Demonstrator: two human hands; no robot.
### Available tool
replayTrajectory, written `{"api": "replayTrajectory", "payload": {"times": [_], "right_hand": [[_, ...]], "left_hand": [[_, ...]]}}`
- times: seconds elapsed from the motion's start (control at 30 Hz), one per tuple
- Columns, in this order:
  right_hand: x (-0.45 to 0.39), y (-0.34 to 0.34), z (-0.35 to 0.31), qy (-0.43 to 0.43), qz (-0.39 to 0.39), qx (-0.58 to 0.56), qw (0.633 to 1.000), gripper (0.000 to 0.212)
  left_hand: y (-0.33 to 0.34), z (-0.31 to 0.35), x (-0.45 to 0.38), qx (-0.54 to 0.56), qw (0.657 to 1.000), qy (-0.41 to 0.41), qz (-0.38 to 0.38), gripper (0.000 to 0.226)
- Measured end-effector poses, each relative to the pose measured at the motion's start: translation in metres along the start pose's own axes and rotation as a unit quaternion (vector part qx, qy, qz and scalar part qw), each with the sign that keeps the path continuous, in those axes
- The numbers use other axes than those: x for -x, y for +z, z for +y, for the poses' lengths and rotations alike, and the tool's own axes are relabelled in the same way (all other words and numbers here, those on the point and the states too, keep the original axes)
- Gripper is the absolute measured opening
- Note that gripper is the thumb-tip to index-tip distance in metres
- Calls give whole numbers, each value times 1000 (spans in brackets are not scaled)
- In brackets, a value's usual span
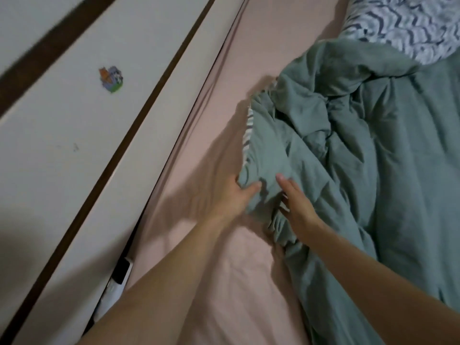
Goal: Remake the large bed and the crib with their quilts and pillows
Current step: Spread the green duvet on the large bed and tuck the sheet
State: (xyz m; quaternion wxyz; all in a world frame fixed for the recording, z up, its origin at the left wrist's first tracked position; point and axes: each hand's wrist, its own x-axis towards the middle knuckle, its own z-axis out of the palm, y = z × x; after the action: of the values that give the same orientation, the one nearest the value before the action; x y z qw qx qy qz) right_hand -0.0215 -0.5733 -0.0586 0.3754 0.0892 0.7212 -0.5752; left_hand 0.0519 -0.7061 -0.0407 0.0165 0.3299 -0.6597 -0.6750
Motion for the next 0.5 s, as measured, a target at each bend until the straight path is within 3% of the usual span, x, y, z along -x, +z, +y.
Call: {"api": "replayTrajectory", "payload": {"times": [0.07,0.13,0.23,0.33,0.43,0.5], "right_hand": [[25,-5,-28,23,-27,-42,998,54],[58,-13,-44,50,-56,-26,997,46],[100,-29,-45,73,9,-27,997,28],[155,-45,-37,39,16,-30,999,8],[194,-47,-31,-9,-15,7,1000,7],[219,-45,-28,-45,-43,33,998,11]], "left_hand": [[7,16,38,-130,982,97,-101,5],[11,33,77,-264,937,143,-178,8],[16,57,132,-349,895,180,-211,12],[14,71,195,-313,931,134,-133,24],[20,71,247,-247,964,99,-21,40],[28,70,285,-214,967,117,74,34]]}}
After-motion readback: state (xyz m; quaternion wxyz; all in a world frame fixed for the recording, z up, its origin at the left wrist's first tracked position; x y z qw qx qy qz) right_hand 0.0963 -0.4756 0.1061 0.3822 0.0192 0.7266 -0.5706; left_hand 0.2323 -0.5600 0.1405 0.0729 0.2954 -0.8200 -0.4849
